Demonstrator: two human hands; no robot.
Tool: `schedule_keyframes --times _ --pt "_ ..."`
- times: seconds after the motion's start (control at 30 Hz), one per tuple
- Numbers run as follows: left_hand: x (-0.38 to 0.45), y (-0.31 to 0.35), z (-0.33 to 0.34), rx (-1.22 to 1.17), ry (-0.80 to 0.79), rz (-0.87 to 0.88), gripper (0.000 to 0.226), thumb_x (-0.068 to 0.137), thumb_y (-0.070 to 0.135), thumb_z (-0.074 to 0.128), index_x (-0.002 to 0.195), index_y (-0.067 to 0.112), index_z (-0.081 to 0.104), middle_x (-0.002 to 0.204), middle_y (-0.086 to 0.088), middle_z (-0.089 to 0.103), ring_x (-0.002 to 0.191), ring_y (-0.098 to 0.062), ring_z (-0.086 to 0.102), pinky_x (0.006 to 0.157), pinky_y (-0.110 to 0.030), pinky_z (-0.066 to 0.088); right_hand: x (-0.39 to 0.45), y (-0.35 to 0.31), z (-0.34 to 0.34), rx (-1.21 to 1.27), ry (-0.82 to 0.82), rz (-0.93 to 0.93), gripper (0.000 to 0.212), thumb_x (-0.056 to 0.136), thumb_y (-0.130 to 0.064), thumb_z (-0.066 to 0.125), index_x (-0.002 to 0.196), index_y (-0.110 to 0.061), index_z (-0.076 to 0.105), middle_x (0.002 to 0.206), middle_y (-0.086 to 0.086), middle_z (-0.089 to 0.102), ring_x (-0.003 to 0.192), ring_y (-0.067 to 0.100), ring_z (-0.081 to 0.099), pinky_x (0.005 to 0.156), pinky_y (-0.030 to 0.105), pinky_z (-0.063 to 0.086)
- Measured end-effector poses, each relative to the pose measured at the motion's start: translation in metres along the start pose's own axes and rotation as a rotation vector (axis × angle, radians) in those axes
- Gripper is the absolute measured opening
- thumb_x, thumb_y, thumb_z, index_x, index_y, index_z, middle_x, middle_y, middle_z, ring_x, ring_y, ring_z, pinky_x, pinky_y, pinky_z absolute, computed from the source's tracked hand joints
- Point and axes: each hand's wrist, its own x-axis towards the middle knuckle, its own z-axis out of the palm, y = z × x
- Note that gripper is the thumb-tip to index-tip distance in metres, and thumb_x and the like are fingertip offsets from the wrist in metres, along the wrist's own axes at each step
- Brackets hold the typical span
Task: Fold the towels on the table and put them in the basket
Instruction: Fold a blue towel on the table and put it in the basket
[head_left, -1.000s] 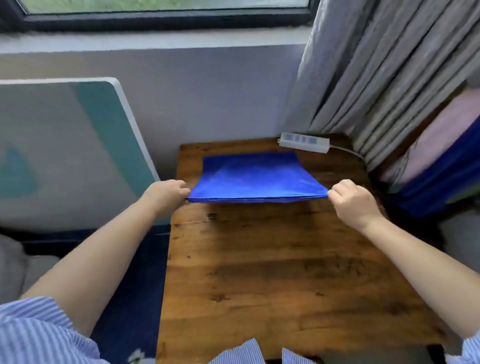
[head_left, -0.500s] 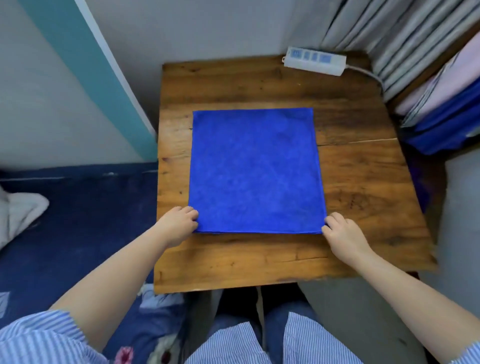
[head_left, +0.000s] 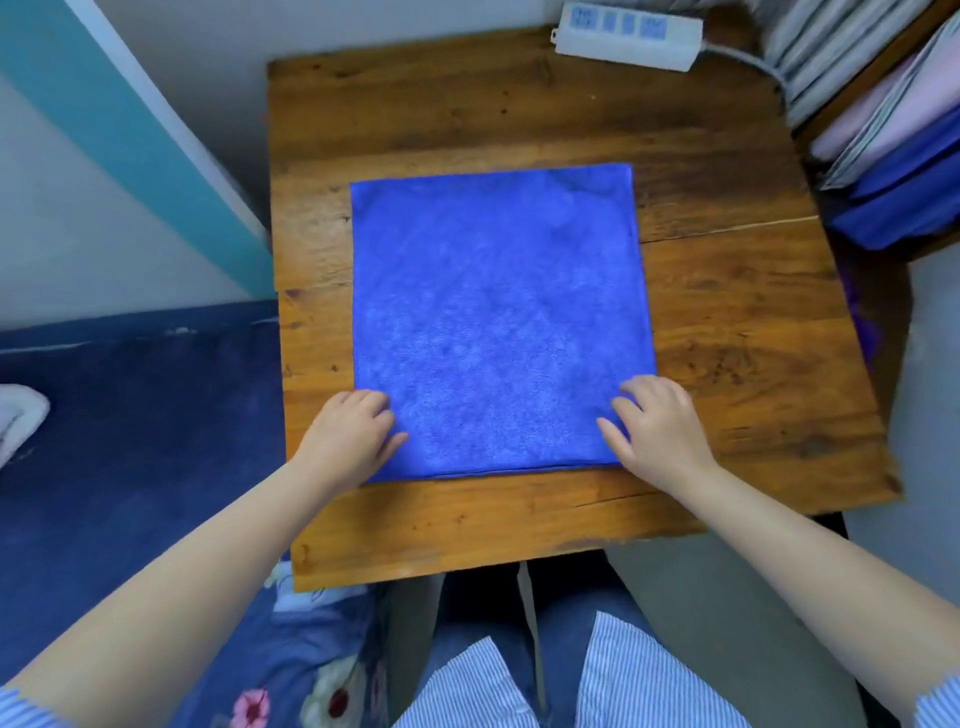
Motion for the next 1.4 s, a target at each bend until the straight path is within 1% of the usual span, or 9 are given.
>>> schedule_keyframes --times 0.13,0.27,0.4,0.6,0.7,0.8,0.97,1.3,1.4 --pt "0.047 0.025 -0.010 -0.211 0.118 -0.191 0.030 0.075 0.019 0.053 0.079 -0.007 0.066 0.095 -0.028 0.068 0.080 -0.041 0.069 0.059 -0.043 0.056 0.047 -0.052 0.017 0.001 -0.152 0.060 0.048 0.075 -0.034 0.036 0.096 -0.009 0.071 0.111 0.016 0.068 0.103 0.034 0.065 0.079 0.056 0.050" --pt "0.067 0.047 0.010 -0.337 0.065 -0.362 0.059 0.082 0.036 0.042 0.121 -0.007 0.056 0.133 -0.026 0.050 0.124 -0.044 0.048 0.098 -0.055 0.041 0.049 -0.079 0.041 0.014 -0.302 0.131 0.058 0.075 -0.041 0.031 0.114 -0.015 0.064 0.126 0.008 0.061 0.121 0.027 0.052 0.097 0.050 0.042" --pt "0.062 0.041 0.037 -0.184 0.031 -0.337 0.065 0.079 0.045 0.036 0.121 0.001 0.058 0.127 -0.021 0.058 0.115 -0.040 0.057 0.100 -0.043 0.026 0.027 -0.044 0.055 -0.018 -0.251 0.178 0.057 0.078 -0.045 0.033 0.127 -0.016 0.042 0.131 0.007 0.057 0.125 0.023 0.032 0.101 0.045 0.021" --pt "0.062 0.034 0.035 -0.240 0.110 -0.345 0.062 0.096 0.052 0.011 0.123 0.008 0.045 0.125 -0.021 0.059 0.122 -0.028 0.034 0.099 -0.042 0.022 0.013 0.015 0.033 0.112 -0.292 0.395 0.062 0.081 -0.038 0.033 0.125 0.001 0.052 0.136 0.021 0.048 0.131 0.037 0.037 0.095 0.066 0.029" --pt "0.088 0.023 0.021 -0.322 0.139 -0.363 0.055 0.087 0.037 0.033 0.118 -0.002 0.057 0.125 -0.024 0.058 0.122 -0.040 0.048 0.101 -0.053 0.037 0.058 0.016 0.024 0.133 -0.206 0.285 0.056 0.081 -0.029 0.035 0.119 0.005 0.056 0.129 0.026 0.053 0.119 0.047 0.048 0.092 0.065 0.030" --pt "0.132 0.008 -0.005 -0.383 0.236 -0.419 0.056 0.088 0.031 0.033 0.128 -0.005 0.050 0.139 -0.023 0.045 0.132 -0.043 0.038 0.105 -0.056 0.030 0.129 -0.005 0.022 0.153 -0.179 0.159 0.052 0.080 -0.025 0.035 0.117 0.002 0.058 0.126 0.022 0.057 0.116 0.044 0.053 0.090 0.062 0.037" --pt "0.198 -0.016 -0.029 -0.344 0.283 -0.483 0.048 0.098 0.021 0.038 0.143 0.007 0.031 0.154 -0.008 0.024 0.145 -0.028 0.014 0.116 -0.045 0.013 0.214 -0.027 0.032 0.191 -0.312 0.044 0.054 0.097 -0.027 0.028 0.147 -0.016 0.011 0.157 0.005 -0.001 0.145 0.023 -0.004 0.116 0.046 -0.005" --pt "0.224 -0.072 -0.032 -0.307 0.228 -0.608 0.062 0.086 0.045 0.024 0.142 0.022 0.035 0.155 -0.006 0.023 0.145 -0.030 0.011 0.115 -0.046 0.007 0.249 0.072 0.029 0.104 -0.294 0.237 0.065 0.087 -0.053 0.013 0.146 -0.026 0.016 0.157 0.000 0.005 0.145 0.022 -0.002 0.116 0.043 -0.004" --pt "0.222 -0.091 -0.033 -0.311 0.181 -0.649 0.061 0.088 0.048 0.023 0.144 0.025 0.029 0.156 -0.003 0.018 0.146 -0.024 0.008 0.115 -0.047 0.006 0.247 0.099 0.022 0.093 -0.419 0.245 0.058 0.095 -0.048 0.018 0.147 -0.025 0.008 0.157 -0.002 -0.005 0.144 0.022 -0.010 0.114 0.049 -0.006"
